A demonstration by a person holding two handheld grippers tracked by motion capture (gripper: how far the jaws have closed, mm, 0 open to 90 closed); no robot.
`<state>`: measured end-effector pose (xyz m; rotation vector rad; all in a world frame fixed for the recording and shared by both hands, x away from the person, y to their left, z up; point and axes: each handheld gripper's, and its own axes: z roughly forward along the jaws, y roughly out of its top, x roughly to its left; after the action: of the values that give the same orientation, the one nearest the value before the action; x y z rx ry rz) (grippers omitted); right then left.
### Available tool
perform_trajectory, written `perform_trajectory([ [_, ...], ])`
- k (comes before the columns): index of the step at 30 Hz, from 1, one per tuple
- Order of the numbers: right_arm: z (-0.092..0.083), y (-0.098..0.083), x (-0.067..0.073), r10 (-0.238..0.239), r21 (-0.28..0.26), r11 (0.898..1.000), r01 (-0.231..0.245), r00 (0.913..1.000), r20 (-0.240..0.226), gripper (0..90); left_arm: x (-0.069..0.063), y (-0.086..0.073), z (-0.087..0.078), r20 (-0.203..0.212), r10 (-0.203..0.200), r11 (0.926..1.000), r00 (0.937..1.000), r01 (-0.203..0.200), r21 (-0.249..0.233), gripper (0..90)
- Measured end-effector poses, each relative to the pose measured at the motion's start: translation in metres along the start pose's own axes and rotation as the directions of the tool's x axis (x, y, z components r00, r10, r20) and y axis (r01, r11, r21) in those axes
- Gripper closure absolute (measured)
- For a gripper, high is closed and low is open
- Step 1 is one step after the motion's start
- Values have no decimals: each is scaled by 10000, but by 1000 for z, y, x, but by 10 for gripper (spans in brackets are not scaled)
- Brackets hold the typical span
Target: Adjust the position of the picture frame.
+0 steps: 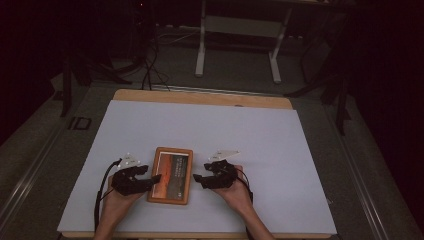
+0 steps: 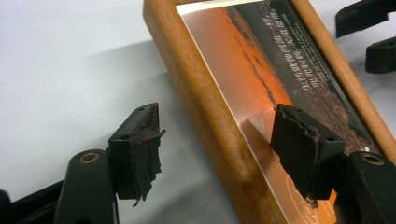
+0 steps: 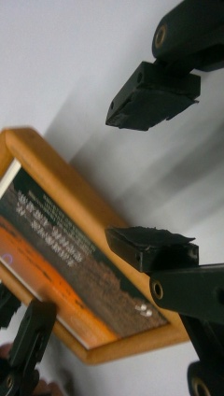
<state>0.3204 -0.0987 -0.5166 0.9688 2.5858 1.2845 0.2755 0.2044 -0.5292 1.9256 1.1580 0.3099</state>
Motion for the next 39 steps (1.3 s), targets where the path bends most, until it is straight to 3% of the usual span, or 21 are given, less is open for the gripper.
perform_trajectory([
  [14, 17, 4, 11, 44, 200, 9998, -31, 9977, -674, 286, -4, 0, 6, 600, 49, 9997, 9982, -63, 238, 317],
  [22, 30, 3, 11, 332, 423, 9987, -289, 9940, -1043, 249, -5, -1, 8, 701, -38, 9995, 9975, 17, 303, 275],
  [29, 32, 3, 11, 501, 485, 9978, -446, 9919, -1170, 237, -3, -2, 13, 1259, -307, 9977, 9916, 228, 634, 237],
  [33, 35, 3, 11, 711, 545, 9964, -642, 9883, -1350, 242, -3, -2, 13, 1308, -367, 9971, 9907, 276, 707, 233],
  [39, 39, 3, 11, 1073, 723, 9928, -952, 9763, -1881, 287, -3, -2, 11, 1325, -475, 9959, 9901, 367, 826, 250],
])
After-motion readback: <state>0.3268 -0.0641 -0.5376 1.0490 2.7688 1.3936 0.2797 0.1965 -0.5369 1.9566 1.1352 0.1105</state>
